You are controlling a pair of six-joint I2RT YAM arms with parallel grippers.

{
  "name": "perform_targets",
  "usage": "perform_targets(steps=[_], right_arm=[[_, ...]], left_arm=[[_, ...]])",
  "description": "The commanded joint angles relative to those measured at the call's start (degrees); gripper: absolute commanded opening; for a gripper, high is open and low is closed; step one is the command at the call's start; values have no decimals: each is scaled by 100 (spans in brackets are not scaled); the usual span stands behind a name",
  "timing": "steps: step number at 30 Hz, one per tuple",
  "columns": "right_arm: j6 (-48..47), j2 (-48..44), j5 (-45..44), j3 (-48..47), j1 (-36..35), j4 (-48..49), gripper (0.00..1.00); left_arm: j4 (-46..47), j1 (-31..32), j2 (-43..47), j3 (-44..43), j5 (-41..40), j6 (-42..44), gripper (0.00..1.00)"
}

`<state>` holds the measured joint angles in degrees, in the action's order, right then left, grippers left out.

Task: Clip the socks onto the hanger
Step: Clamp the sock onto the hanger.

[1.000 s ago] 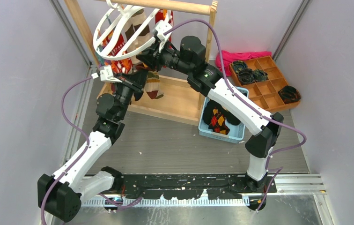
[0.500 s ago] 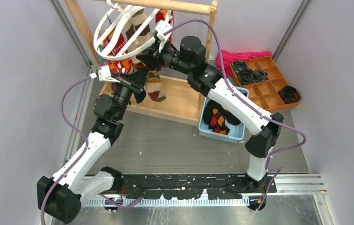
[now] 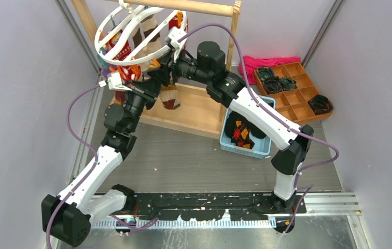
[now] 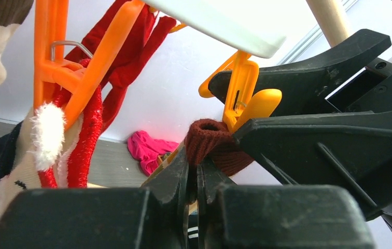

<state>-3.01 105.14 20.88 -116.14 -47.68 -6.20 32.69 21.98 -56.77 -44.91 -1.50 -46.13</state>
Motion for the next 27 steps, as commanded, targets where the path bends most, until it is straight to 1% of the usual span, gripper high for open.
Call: perform_targets(steps=[1, 7, 10, 19, 22, 25, 27], right_arm=[[-3, -240, 74, -173, -34, 4, 59], [-37, -442, 56, -82, -25, -250, 70], [-117, -571, 56, -39, -19, -481, 75], [-381, -1190, -130, 491, 4, -1087, 81], [-530, -1394, -109, 639, 30, -1323, 83], [-759, -1564, 79, 656, 93, -1703, 86], [-884, -1686, 447, 654, 212, -1969, 87]], left_arm=[[227, -39, 55, -115, -99, 6, 10], [17, -37, 210, -65, -244, 32, 26], [-136, -42, 338, -34, -256, 47, 31], [-721, -36, 903, 52, -60, 82, 36], [-1009, -38, 1238, 176, -19, 139, 40], [-1376, -40, 1628, 330, -25, 265, 44], [-1622, -43, 1869, 393, 36, 403, 48]])
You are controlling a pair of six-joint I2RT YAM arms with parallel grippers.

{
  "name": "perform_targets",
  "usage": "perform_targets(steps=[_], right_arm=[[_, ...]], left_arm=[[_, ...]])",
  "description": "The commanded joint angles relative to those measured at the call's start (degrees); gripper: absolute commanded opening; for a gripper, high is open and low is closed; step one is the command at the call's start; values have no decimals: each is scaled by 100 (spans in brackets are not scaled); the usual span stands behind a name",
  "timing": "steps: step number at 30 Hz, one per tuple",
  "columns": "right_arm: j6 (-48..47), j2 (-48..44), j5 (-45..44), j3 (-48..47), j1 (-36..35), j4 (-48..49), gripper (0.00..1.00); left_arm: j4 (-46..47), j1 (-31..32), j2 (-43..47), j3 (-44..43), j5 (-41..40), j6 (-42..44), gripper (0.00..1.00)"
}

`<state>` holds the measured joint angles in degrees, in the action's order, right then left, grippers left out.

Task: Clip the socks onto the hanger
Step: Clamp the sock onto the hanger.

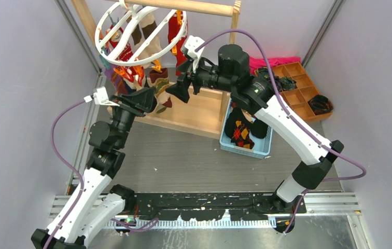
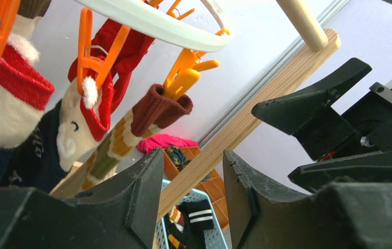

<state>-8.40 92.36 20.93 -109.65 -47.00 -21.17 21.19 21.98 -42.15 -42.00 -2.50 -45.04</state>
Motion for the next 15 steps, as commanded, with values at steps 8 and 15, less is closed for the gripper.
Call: perform_targets(steps=[8, 15], right_arm=[[-700, -483, 1422, -500, 728, -2368, 89], [-1412, -778, 1393, -490, 1187, -4118, 99]], left_arm=[[-1111, -36, 1421, 630, 796, 1131, 59], [-873, -36, 2047, 1446, 1661, 1215, 70]])
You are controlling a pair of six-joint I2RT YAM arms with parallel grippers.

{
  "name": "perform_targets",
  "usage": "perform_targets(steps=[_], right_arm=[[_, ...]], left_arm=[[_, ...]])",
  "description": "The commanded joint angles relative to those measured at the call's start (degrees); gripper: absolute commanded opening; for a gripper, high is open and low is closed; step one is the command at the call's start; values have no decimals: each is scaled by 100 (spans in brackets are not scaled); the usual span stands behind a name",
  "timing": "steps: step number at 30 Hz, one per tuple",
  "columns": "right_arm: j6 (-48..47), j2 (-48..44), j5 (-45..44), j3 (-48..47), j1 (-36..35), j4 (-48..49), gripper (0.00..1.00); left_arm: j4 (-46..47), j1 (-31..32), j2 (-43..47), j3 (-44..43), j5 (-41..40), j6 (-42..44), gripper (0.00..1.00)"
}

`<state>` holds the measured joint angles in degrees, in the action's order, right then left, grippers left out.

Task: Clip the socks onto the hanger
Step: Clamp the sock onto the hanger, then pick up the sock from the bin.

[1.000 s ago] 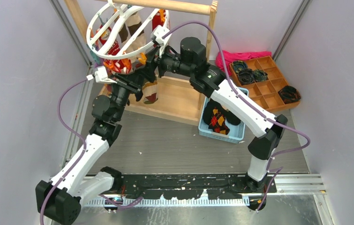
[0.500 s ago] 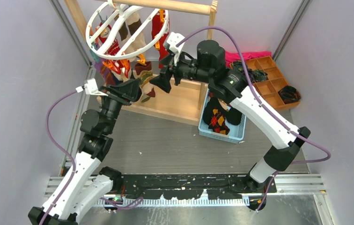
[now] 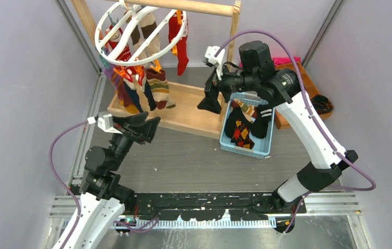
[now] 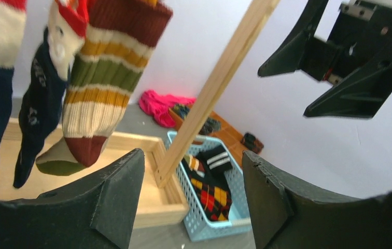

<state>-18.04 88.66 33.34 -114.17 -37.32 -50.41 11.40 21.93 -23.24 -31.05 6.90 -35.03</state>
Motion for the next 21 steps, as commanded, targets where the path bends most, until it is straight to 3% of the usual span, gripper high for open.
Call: perform_targets(steps=[1, 4, 9, 15, 17, 21], right_arm=[[-505, -528, 188, 123, 350, -1303, 100], [-733, -1024, 228, 738, 866, -1492, 100], [-1297, -1595, -443, 1619, 1441, -1805, 100], [-1139, -1657, -353, 2435, 2405, -1923, 100], [-893, -1698, 170, 2999, 2953, -1481, 99], [222, -2014, 840, 4653, 3793, 716, 100]], left_arm=[[180, -32, 186, 468, 859, 170, 71], [405, -31, 240, 825, 1140, -31, 76], [798, -31, 354, 1362, 1173, -477, 82], [395, -32, 437, 1399, 1353, -507, 83], [198, -31, 484, 1391, 1392, -460, 83], [222, -31, 636, 1539, 1288, -462, 83]])
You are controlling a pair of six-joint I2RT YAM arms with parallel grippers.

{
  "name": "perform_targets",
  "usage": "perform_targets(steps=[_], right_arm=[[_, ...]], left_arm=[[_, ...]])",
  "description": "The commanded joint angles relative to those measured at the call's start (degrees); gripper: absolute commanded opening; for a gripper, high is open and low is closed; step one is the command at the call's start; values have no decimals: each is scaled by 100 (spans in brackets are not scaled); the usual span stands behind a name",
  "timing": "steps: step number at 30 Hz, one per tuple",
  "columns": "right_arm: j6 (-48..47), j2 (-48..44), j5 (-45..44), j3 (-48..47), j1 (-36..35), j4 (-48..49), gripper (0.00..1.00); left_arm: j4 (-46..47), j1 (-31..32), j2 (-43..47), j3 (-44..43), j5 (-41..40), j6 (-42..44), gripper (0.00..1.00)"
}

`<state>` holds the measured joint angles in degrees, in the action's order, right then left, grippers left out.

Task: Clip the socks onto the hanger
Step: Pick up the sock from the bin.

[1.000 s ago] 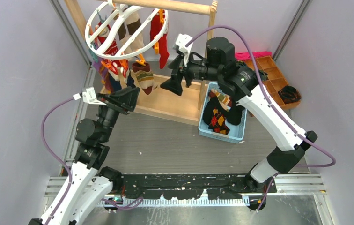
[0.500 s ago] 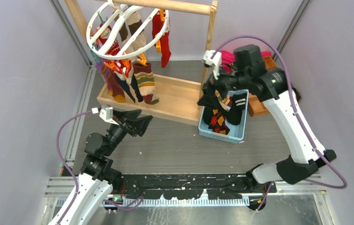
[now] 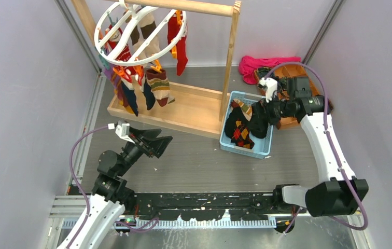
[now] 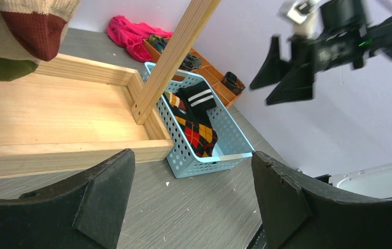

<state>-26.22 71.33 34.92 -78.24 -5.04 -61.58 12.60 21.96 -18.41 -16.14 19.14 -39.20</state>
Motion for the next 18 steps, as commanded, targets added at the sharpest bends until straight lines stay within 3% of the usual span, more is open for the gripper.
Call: perform_targets(steps=[1, 5, 10, 13, 18], right_arm=[[1305, -289, 683, 1521, 693, 2424, 100], [1942, 394, 325, 1948, 724, 3795, 98], [1978, 1644, -370, 1140, 673, 3646, 63], [1968, 2185, -884, 841, 571, 3830, 53], [1675, 2735, -1948, 758, 65, 4110, 48]], left_arm=[[177, -33, 175, 97, 11, -70, 83], [519, -33, 120, 179, -182, -88, 83], [1343, -33, -190, 471, -357, -147, 83], [1979, -33, -445, 718, -523, -292, 83], [2475, -33, -865, 814, -697, -281, 82]])
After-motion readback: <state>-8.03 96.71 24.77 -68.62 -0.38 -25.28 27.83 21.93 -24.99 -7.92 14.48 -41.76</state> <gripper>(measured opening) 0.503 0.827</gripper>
